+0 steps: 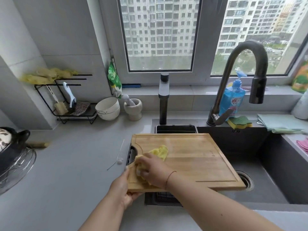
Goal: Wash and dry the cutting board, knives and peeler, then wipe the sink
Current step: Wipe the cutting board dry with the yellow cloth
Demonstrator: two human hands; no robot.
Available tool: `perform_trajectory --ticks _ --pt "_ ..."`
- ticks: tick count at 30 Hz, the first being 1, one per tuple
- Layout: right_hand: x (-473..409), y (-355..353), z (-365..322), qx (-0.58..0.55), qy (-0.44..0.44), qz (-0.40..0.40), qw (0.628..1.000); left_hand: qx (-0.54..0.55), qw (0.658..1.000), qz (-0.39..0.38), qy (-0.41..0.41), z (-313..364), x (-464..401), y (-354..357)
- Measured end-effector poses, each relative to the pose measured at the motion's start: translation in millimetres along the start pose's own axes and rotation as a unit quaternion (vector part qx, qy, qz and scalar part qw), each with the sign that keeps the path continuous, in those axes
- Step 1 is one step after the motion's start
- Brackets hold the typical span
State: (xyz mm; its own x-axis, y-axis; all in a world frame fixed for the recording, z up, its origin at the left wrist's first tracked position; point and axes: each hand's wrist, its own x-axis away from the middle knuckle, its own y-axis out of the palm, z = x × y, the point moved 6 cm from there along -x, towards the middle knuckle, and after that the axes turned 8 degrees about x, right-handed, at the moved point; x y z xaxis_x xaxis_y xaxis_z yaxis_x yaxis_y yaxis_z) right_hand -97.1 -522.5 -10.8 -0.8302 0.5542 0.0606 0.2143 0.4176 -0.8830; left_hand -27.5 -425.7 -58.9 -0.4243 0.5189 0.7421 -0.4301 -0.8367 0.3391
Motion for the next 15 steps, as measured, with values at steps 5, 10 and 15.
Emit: perform_trajectory --ticks 5,10,15 --pt "-45 3 9 0.018 -0.027 -0.023 0.999 -0.019 0.999 0.036 0.007 -1 -5 -4" --pt "-94 5 21 0.044 -0.014 -0.029 0.999 -0.021 0.997 0.071 0.005 -5 -5 -6" --pt "-122 1 36 0.065 0.001 -0.033 0.997 -0.012 0.996 0.085 0.003 -5 -9 -8"
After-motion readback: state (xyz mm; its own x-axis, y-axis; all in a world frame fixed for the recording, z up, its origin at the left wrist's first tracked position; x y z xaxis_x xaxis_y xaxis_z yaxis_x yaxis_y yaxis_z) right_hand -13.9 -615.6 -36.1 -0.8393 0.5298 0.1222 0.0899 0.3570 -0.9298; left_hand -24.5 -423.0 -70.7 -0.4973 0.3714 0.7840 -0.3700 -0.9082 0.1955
